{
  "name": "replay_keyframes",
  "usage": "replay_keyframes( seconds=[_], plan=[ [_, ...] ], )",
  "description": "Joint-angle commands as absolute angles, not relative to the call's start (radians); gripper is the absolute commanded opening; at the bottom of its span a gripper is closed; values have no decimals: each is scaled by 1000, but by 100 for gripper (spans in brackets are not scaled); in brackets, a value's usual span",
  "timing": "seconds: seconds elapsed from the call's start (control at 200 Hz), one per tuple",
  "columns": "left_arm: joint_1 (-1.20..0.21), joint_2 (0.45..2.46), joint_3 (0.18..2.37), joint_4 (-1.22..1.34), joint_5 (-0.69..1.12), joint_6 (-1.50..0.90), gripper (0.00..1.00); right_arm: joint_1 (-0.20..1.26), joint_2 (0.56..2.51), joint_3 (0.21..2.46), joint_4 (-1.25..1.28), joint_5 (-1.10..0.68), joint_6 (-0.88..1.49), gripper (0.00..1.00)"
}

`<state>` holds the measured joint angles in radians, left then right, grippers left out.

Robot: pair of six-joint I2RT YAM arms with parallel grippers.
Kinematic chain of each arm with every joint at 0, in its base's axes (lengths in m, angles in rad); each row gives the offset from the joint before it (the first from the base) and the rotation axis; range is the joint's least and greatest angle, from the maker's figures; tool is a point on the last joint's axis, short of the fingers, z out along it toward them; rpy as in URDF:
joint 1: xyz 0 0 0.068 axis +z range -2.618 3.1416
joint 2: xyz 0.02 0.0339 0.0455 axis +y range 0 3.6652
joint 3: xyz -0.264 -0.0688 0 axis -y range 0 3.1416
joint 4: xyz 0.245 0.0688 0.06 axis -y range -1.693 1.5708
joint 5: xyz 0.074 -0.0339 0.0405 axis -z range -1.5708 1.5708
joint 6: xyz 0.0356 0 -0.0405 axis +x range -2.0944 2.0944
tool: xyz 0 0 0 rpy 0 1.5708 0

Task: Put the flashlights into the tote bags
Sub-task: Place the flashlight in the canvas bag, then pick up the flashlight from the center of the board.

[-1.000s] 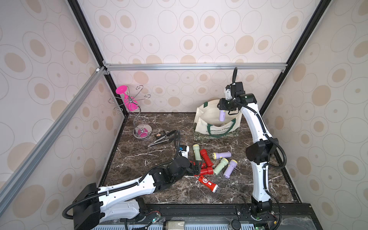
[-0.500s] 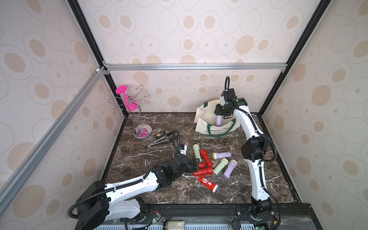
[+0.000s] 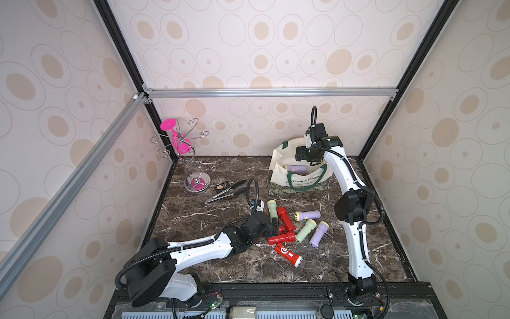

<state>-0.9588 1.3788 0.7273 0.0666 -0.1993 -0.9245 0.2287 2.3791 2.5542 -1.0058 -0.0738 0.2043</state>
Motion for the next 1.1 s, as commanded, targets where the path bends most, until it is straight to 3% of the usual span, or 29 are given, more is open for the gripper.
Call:
replay_keyframes(
  seconds=[0.0,0.445,0.49,0.55,0.855,1.096],
  plan=[
    [-941,1410,797,70,-198,-927,91,235,2262,2550,-1027,-68,167,79],
    [-874,1600,961,-19,-131,-916,81,268,1904,2213,-1002,-138,198,81],
    [-871,1629,977,-24,-127,-912,81,273,1868,2180,-1003,-150,193,94],
    [-869,1665,994,-29,-126,-908,80,273,1817,2123,-1005,-157,195,98],
    [-855,1765,1059,-59,-121,-976,74,310,1508,1692,-909,-264,250,99],
    [-846,1836,1116,-148,-149,-979,73,328,1356,1488,-906,-297,268,99]
  ],
)
